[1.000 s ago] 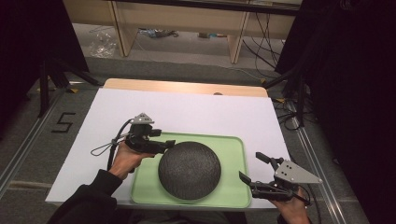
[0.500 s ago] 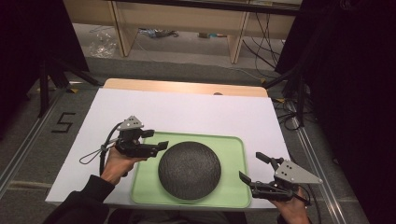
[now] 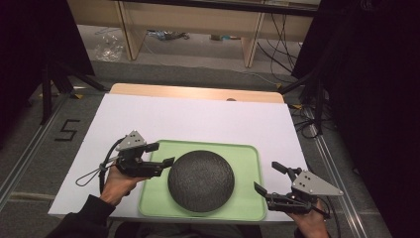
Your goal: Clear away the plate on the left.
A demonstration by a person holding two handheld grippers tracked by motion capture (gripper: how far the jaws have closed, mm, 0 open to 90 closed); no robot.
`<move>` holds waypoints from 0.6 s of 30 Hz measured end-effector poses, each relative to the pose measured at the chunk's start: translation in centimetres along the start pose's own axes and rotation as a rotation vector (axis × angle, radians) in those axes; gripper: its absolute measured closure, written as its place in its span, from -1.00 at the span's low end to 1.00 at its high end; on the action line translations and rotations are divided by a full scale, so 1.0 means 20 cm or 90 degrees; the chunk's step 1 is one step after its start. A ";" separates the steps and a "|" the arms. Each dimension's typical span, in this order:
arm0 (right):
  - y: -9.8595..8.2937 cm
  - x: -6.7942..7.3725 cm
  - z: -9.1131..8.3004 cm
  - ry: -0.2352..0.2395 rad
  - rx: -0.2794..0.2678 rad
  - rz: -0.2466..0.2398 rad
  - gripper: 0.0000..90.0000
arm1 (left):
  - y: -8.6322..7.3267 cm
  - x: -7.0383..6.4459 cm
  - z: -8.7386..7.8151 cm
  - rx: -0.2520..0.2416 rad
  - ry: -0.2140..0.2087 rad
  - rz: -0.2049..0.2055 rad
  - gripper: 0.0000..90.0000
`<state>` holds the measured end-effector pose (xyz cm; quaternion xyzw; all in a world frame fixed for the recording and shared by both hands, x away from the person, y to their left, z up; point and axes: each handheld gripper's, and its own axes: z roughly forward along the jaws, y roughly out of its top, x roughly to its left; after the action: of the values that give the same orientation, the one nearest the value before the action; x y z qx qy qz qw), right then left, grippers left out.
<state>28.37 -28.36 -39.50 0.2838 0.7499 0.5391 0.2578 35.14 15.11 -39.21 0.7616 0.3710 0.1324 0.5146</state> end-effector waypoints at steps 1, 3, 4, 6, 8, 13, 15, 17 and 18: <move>0.00 0.00 0.00 0.000 -0.002 0.000 -0.62 | -0.01 0.00 -0.01 -0.001 0.009 0.005 -0.48; 0.00 0.00 0.00 0.000 0.002 0.000 -0.62 | -0.02 0.00 -0.03 -0.007 0.028 0.003 -0.50; 0.00 0.00 0.00 -0.001 -0.002 0.001 -0.62 | -0.02 0.00 -0.04 -0.013 0.025 0.002 -0.50; 0.00 0.00 0.00 -0.002 -0.002 0.001 -0.62 | -0.03 0.01 -0.06 -0.017 0.027 0.006 -0.51; 0.00 0.00 0.00 -0.002 0.001 0.000 -0.62 | -0.04 0.00 -0.08 -0.023 0.026 0.002 -0.54; 0.00 0.00 -0.01 -0.005 0.008 0.000 -0.62 | -0.08 -0.01 -0.11 -0.032 0.038 0.007 -0.59; 0.00 0.00 0.00 -0.002 -0.003 0.003 -0.62 | -0.10 -0.02 -0.13 -0.039 0.045 0.009 -0.59; 0.00 0.00 0.00 -0.008 0.002 -0.003 -0.62 | -0.12 -0.03 -0.15 -0.042 0.050 0.016 -0.60; 0.00 0.00 0.00 -0.008 0.003 -0.002 -0.62 | -0.13 -0.04 -0.16 -0.042 0.056 0.018 -0.60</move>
<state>28.26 -28.37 -39.48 0.2863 0.7499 0.5353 0.2627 31.67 17.30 -39.98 0.7426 0.3782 0.1850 0.5208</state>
